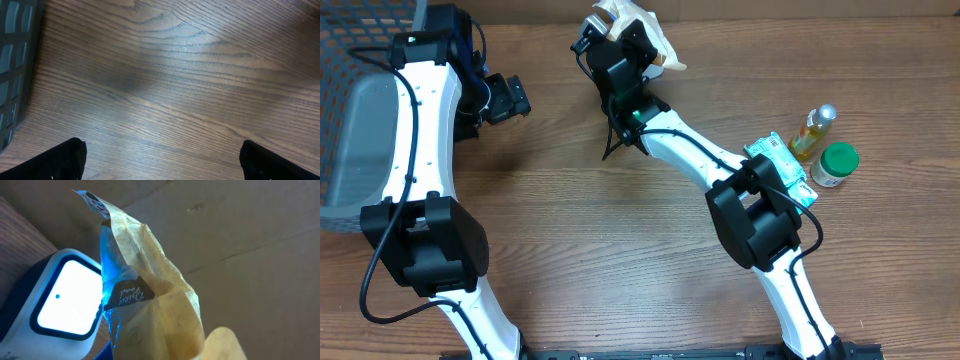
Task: Scan the item barcode
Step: 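Lift the Pantry bag with the right gripper up to the white scanner, then lower the Pantry bag back to the table center and release it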
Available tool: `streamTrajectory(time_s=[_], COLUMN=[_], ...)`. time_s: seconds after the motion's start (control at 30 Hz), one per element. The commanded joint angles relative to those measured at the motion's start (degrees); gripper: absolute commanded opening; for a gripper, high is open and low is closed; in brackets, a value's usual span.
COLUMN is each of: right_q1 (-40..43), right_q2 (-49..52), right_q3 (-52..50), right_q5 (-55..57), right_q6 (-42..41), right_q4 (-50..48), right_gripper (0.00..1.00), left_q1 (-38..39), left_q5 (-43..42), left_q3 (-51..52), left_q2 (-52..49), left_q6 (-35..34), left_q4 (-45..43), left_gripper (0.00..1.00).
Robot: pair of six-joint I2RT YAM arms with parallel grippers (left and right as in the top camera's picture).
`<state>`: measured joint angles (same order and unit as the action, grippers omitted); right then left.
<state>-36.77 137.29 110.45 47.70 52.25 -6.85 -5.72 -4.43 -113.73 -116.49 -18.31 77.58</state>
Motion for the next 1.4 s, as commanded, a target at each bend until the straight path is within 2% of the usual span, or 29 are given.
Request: streamTrajectory(time_s=[0.0, 0.5, 0.8, 0.9, 1.07, 1.23, 1.37], right_q1=[0.42, 0.94, 1.07, 1.07, 1.07, 1.7, 3.17], right_q2=[1.03, 2.67, -4.96, -9.75, -19.19, -26.69, -29.88], right_q3=[0.92, 0.94, 0.94, 0.94, 0.94, 0.94, 0.94], right_q5=[-0.96, -2.89, -1.25, -1.25, -2.43, -11.72, -24.48], right_q6=[-1.22, -2.67, -3.63, -8.5, -22.93, -40.94, -54.77], right_q4=[-0.85, 2.29, 2.82, 6.43, 19.02, 38.1, 53.11], right_gripper=[0.04, 0.04, 0.04, 0.04, 0.04, 0.04, 0.04], left_q1=[0.15, 0.15, 0.15, 0.15, 0.17, 0.15, 0.15], left_q5=[0.17, 0.17, 0.17, 0.17, 0.15, 0.15, 0.15], left_q3=[-0.52, -0.52, -0.52, -0.52, -0.52, -0.52, -0.52], left_q2=[0.26, 0.26, 0.26, 0.26, 0.26, 0.26, 0.26], left_q6=[-0.57, -0.57, -0.57, -0.57, -0.57, -0.57, -0.57], left_q4=[-0.04, -0.04, -0.04, -0.07, -0.07, -0.07, -0.07], left_gripper=[1.0, 0.99, 1.0, 1.0, 0.99, 1.0, 1.0])
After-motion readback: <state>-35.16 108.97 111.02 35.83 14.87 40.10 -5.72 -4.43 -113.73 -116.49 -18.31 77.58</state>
